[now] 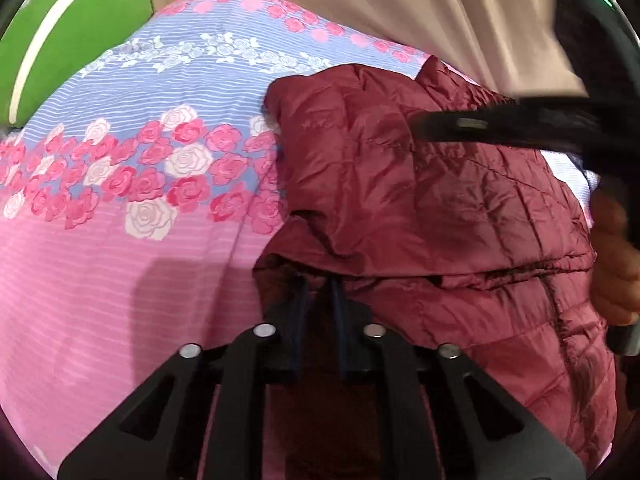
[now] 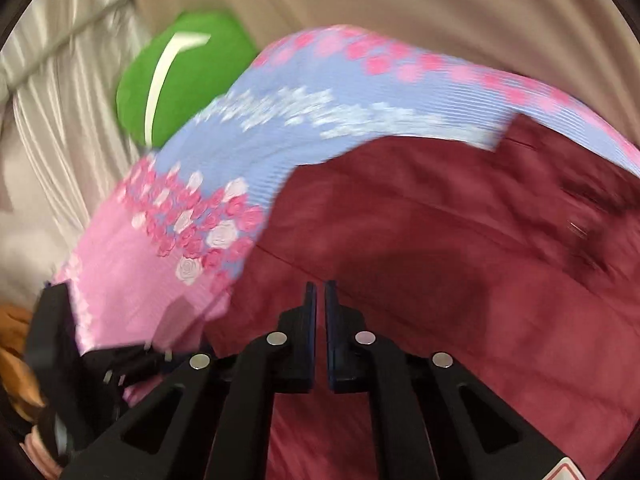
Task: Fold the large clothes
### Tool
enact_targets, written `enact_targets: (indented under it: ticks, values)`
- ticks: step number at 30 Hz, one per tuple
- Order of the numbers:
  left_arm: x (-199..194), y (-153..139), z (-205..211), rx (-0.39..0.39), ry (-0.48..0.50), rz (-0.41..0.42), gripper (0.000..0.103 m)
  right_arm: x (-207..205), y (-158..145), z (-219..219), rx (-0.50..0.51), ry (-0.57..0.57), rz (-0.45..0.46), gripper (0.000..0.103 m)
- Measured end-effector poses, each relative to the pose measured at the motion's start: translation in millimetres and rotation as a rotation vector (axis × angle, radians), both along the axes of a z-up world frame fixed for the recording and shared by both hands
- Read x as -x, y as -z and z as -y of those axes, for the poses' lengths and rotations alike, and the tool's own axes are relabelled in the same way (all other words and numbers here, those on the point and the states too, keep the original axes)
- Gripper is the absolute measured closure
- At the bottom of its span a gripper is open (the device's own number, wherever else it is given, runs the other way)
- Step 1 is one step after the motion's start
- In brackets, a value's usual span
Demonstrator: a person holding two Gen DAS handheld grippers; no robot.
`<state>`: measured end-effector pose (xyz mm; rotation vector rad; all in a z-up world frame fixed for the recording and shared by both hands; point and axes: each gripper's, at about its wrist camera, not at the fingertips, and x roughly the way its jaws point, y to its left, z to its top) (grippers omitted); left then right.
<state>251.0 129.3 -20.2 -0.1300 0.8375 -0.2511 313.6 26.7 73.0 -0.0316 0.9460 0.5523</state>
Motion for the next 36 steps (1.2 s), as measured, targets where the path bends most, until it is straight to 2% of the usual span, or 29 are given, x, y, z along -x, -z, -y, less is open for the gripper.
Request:
enact_targets:
  ticks: [3, 5, 8, 12, 15, 18, 21, 23, 24, 27, 28, 29, 31, 33, 34, 36]
  values:
    - [3, 3, -3, 0.025, -0.010, 0.016, 0.097, -26, 22, -37, 0.052, -0.032, -0.011, 0.103]
    - [4, 2, -1, 0.018, -0.010, 0.021, 0.097, -54, 40, -57, 0.072, -0.007, -0.028, 0.103]
    - [5, 3, -5, 0.040, -0.008, 0.020, 0.097, -79, 56, -59, 0.011, 0.038, -0.049, 0.103]
    - [6, -1, -14, 0.090, -0.020, 0.011, 0.097, -82, 57, -53, -0.031, 0.054, -0.057, 0.103]
    - [10, -23, -18, 0.130, -0.012, 0.049, 0.096, -63, 46, -41, -0.036, 0.037, -0.031, 0.102]
    - [1, -28, -4, 0.005, 0.002, 0.058, 0.096, -40, 31, -23, -0.099, 0.018, -0.015, 0.100]
    - [-16, -11, 6, -0.036, 0.020, -0.010, 0.097, -25, 18, 0, -0.123, 0.015, -0.012, 0.100]
    - [-15, -9, 9, -0.080, 0.012, 0.005, 0.103, -23, 16, 6, -0.122, 0.020, -0.032, 0.099]
    - [-14, -9, 10, -0.095, 0.005, 0.005, 0.103, -24, 18, 5, -0.116, 0.021, -0.038, 0.099]
    - [-11, -9, -4, -0.063, -0.043, -0.016, 0.103, -37, 46, -13, -0.082, 0.021, -0.113, 0.098]
    - [-11, -9, -6, -0.064, -0.054, -0.016, 0.103, -40, 59, -19, -0.068, 0.029, -0.112, 0.102]
    - [-10, -9, -8, -0.068, -0.066, -0.017, 0.103, -38, 60, -21, -0.082, 0.028, -0.073, 0.102]
    - [-9, -11, -7, -0.082, -0.084, -0.022, 0.103, -37, 60, -23, -0.081, 0.036, -0.062, 0.103]
    - [-2, -18, -3, -0.112, -0.101, -0.020, 0.103, -31, 52, -13, -0.080, 0.073, -0.092, 0.103]
    - [1, -22, -4, -0.125, -0.105, -0.010, 0.103, -25, 47, -7, -0.075, 0.084, -0.078, 0.102]
    - [8, -41, -2, -0.108, -0.080, 0.037, 0.103, 0, 25, 22, -0.045, 0.110, 0.010, 0.094]
